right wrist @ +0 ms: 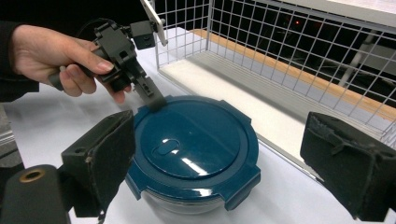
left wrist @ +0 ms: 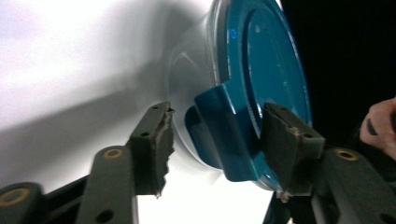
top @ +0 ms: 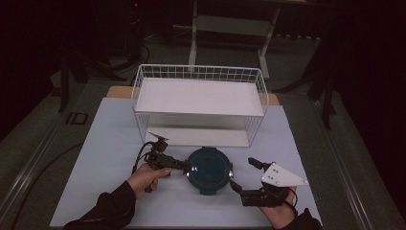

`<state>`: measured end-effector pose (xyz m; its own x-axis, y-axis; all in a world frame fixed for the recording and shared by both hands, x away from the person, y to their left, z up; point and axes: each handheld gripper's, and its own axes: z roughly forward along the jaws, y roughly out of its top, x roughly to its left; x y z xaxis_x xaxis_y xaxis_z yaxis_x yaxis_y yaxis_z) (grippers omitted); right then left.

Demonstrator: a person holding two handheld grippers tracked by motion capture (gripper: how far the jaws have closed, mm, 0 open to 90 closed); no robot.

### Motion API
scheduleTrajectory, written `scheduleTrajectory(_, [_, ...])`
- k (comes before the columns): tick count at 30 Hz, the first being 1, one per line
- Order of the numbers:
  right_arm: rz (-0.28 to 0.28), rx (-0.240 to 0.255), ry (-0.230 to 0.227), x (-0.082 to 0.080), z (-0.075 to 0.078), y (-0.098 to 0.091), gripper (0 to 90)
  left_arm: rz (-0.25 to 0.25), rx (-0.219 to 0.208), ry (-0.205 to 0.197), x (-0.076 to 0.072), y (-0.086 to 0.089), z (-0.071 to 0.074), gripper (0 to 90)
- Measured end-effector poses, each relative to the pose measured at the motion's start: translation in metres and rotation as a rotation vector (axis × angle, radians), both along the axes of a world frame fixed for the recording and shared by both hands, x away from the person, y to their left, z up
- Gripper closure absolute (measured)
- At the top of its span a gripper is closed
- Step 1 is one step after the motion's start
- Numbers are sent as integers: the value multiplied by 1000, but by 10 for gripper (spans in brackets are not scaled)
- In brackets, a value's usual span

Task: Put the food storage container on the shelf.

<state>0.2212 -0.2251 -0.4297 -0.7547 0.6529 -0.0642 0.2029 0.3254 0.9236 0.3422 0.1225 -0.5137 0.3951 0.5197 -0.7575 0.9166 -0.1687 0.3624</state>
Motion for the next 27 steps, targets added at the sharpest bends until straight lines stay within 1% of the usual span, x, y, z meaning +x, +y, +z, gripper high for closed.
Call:
scheduleTrajectory(1, [3,0,7,0,0,0,102,-4,-3,3,0,-1,0,491])
scheduleTrajectory(2, [2,0,9,0,-1,0,102,-2,-5,10,0,-2,0,505])
scheduleTrajectory(4, [2,0,10,0,-1,0,102,-5,-8,17,1,-2,-1,504])
scheduleTrajectory(5, [0,2,15,1,-1,0,102,-10,-23,39,2,-2,-3,505])
scheduleTrajectory(11, [-4,-2,20,1,-1,-1,103,-13,-43,77,5,-1,-5,516])
scheduleTrajectory(16, [-5,6,40,2,-2,-3,116,-24,-38,64,4,0,-4,528])
scheduleTrajectory(19, [-13,20,89,8,-5,-5,116,-22,-45,54,1,0,-3,537])
scheduleTrajectory(20, [-12,27,100,9,-6,-5,116,-30,-40,37,0,0,-2,538])
scheduleTrajectory(21, [-15,27,120,11,-8,-6,116,-30,-42,34,-1,0,-1,545])
scheduleTrajectory(22, [-15,27,120,11,-8,-6,116,-30,-42,34,-1,0,-1,549])
scheduleTrajectory(23, [-14,43,157,14,-10,-7,131,-31,-39,21,-4,-1,2,554])
scheduleTrajectory(24, [-16,55,181,16,-11,-8,131,-37,-33,6,-5,-2,3,555])
scheduleTrajectory(26, [-14,70,219,20,-14,-10,138,-34,-31,-7,-9,-2,5,557])
scheduleTrajectory(27, [-13,83,247,22,-16,-11,145,-37,-26,-17,-10,-2,6,557])
